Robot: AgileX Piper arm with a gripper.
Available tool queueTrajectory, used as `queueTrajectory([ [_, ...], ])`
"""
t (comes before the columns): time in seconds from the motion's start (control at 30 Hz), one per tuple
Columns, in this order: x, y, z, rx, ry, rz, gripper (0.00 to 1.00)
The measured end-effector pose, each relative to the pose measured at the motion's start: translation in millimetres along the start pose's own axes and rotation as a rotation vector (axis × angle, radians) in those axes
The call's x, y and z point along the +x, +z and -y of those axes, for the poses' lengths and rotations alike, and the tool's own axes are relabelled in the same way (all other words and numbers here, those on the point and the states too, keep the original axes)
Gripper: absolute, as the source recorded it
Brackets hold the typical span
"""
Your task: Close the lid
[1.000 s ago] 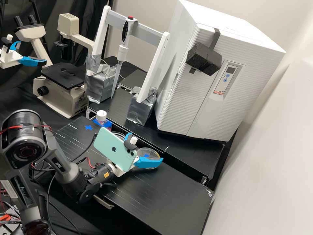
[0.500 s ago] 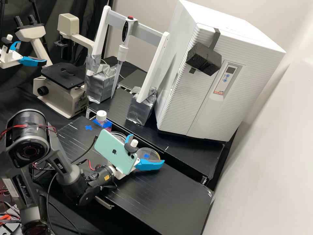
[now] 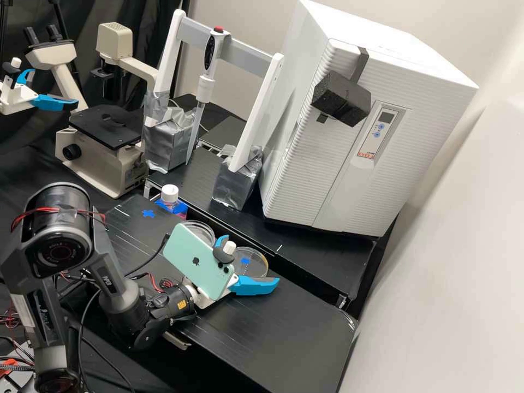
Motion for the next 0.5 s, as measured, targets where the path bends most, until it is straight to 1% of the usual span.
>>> queueTrajectory([
  [0.07, -0.3, -0.5, 1.1, -0.006, -0.005, -0.002, 1.0],
  [0.1, -0.1, -0.8, 1.5, -0.006, -0.006, -0.003, 0.0],
  [0.5, 0.7, -1.0, 2.3, 0.0, -0.004, -0.015, 0.0],
])
